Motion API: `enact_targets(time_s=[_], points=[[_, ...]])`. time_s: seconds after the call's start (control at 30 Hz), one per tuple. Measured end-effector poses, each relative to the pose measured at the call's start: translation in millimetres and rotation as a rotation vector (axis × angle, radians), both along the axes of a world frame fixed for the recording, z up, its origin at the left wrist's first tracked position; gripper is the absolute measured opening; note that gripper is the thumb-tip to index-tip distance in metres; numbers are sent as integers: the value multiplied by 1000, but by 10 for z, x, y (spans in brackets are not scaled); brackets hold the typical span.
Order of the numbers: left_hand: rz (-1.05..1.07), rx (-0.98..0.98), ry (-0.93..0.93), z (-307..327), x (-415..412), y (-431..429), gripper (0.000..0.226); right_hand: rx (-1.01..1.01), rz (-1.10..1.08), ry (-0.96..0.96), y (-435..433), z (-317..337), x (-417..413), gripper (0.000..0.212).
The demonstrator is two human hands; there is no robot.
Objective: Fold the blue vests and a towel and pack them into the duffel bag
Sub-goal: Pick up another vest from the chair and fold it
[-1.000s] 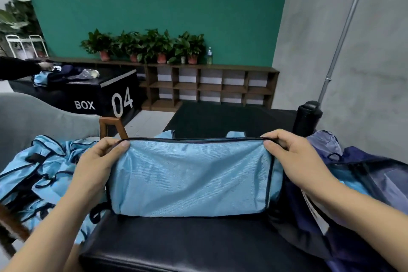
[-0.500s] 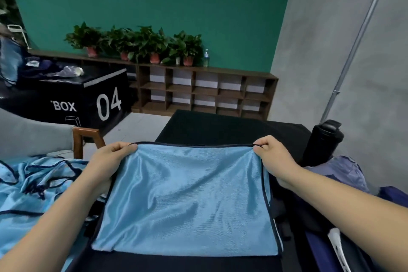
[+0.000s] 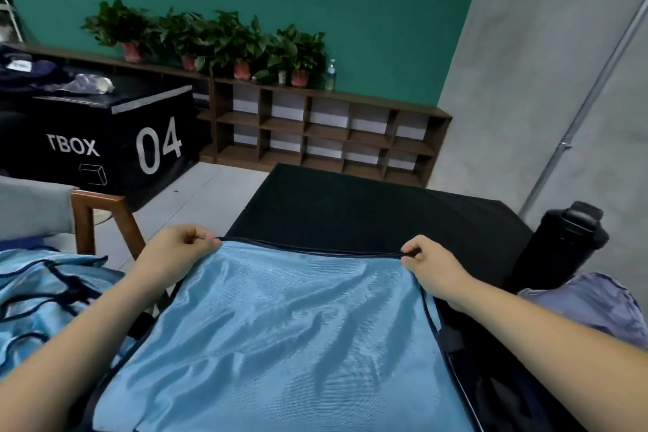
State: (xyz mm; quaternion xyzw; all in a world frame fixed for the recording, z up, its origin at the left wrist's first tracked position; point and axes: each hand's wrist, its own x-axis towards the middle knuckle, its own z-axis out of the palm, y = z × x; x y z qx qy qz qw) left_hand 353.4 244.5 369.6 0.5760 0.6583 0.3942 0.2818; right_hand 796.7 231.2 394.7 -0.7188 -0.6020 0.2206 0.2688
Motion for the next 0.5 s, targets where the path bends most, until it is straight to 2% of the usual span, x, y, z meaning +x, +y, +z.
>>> enact_targets(time_s=[0.23, 0.33, 0.5], points=[[-59, -65, 89, -114, -86, 78, 7, -7, 36, -50, 10, -68, 33, 10], [-75, -43, 92, -168, -112, 110, 17, -19, 43, -58, 29, -39, 35, 2], [-74, -41, 125, -205, -92, 111, 35, -46, 32, -77, 78, -61, 42, 12]])
